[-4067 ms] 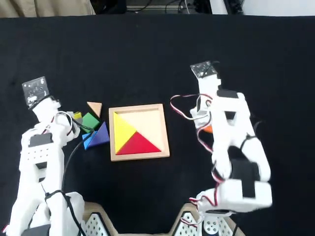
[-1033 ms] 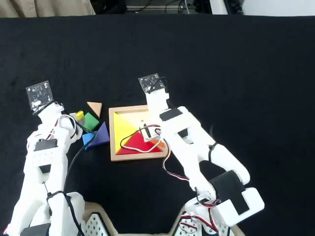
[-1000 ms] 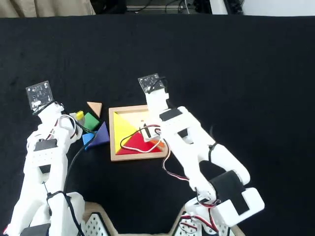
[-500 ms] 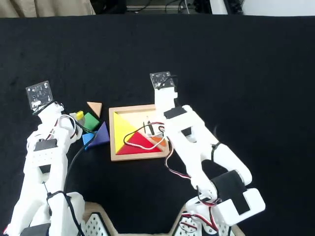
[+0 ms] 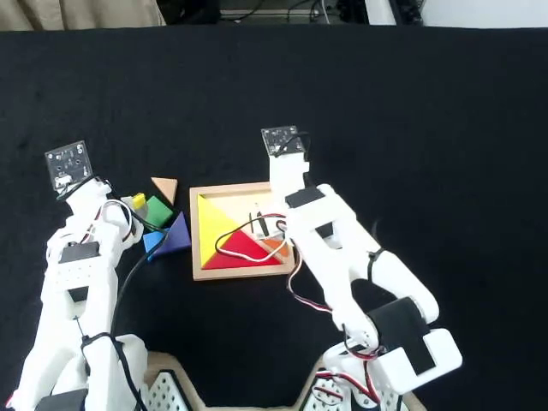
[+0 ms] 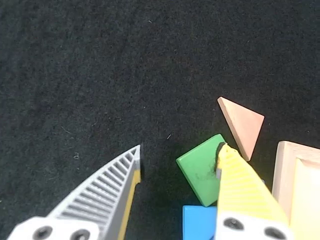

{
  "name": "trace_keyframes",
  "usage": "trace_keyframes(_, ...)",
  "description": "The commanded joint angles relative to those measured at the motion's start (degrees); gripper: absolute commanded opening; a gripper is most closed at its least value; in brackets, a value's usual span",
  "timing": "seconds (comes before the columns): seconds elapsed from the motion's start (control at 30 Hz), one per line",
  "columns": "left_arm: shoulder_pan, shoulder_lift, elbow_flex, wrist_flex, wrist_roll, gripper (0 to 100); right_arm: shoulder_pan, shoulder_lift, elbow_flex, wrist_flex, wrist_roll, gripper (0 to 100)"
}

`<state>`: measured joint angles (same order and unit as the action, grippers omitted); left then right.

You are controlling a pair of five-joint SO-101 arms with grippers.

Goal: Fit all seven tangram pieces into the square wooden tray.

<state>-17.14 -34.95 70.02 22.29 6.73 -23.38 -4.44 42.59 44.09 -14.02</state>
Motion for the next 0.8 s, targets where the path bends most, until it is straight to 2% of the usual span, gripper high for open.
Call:
trace_keyframes(0.0,0.6,-0.6,-0.1,-1.2,-0.3,24,-0.1,-2.6,-0.1,-0.5,-0.7,1.1)
trace_keyframes(0.77,0.6,-0.6,-0.5,-1.2,-0.3,24,-0.2,-2.5,0.7,-1.5,-0.3,1.3)
